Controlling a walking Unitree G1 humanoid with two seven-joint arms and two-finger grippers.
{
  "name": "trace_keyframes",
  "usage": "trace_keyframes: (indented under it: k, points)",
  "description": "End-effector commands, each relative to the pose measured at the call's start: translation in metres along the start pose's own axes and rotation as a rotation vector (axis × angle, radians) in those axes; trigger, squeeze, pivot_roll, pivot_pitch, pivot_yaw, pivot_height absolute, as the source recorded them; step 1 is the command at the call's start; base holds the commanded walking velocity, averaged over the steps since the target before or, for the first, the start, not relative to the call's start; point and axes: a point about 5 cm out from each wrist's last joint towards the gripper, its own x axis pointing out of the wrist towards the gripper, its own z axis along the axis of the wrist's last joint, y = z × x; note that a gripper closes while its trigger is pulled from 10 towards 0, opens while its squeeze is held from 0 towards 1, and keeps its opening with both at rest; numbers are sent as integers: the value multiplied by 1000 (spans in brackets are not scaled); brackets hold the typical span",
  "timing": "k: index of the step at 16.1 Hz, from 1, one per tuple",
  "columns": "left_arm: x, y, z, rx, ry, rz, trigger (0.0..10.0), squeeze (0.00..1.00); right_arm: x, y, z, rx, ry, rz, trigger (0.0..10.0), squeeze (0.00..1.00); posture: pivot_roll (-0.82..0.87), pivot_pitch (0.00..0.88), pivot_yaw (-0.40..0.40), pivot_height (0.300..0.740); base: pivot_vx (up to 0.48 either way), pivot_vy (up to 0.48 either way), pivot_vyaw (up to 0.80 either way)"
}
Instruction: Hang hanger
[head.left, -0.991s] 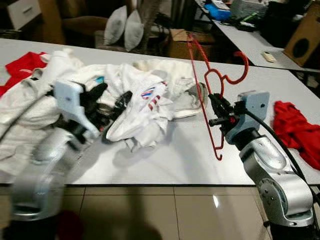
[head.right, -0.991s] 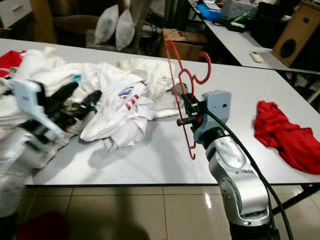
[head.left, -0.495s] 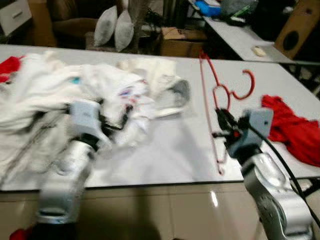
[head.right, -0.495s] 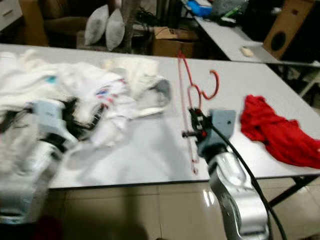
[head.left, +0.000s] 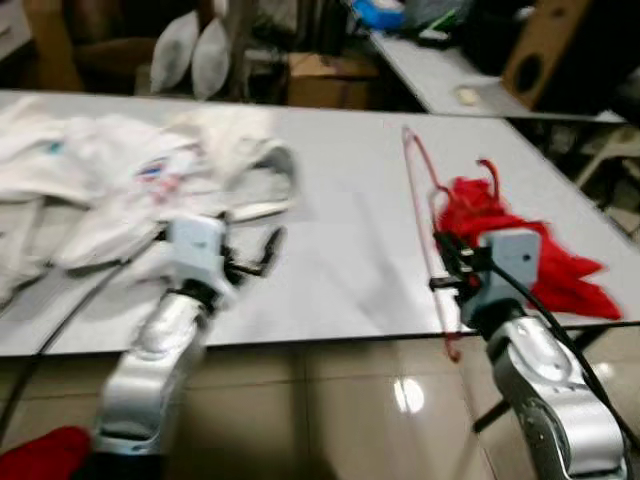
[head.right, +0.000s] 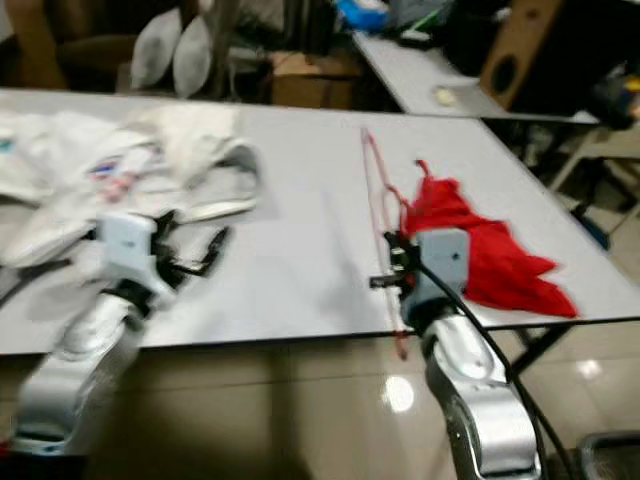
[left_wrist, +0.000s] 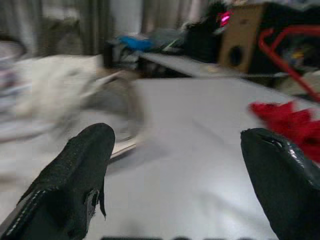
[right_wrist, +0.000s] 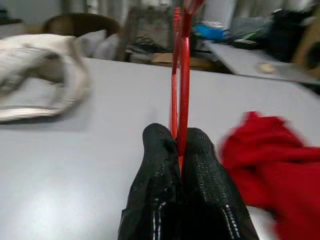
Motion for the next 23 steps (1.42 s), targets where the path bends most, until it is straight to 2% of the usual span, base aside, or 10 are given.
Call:
trace_keyframes:
  k: [1,3,5,6,7,8,10,13,18,23]
  points:
    - [0,5,-1,10,4,17,10000,584,0,3,3,-16,-22,-6,10000,0,-131,0,-71,740,0,-480,0]
    - [2,6,-1,23,6,7,10000,584,-1,7,2,-61,-24,-4,10000,0,-125,0,-72,740,0,-480,0]
    - [1,7,-1,21,10,14,10000,584,-2,9,1,-60,-24,9,10000,0,-122,0,-76,740,0,-480,0]
    - [-1,7,-2,12,11,17,10000,396,-2,10,1,-62,-24,20,10000,0,-123,0,-77,740,0,0,0]
    - [-4,8,-5,-8,16,25,10000,145,-3,6,-2,-27,-1,5,10000,0,-132,0,-77,740,0,0,0]
    - [-5,8,-8,-20,26,30,10000,47,-4,0,-5,9,23,-25,10000,0,-130,0,-78,740,0,0,-800]
    - [-6,7,-8,-27,25,32,10000,0,-4,-2,-5,14,24,-32,10000,0,-127,0,-86,740,0,0,-800]
    - [-8,6,-12,-33,26,29,10000,0,-5,-1,-4,4,23,-21,10000,0,-136,0,-85,740,0,0,0]
    - [-5,6,-12,-38,25,29,10000,0,-6,-2,-6,3,37,-19,10000,0,-147,0,-78,740,0,0,-800]
    - [-3,6,-13,-45,26,11,10000,0,-11,-2,-10,10,49,-18,10000,0,-168,0,-67,740,0,0,-160]
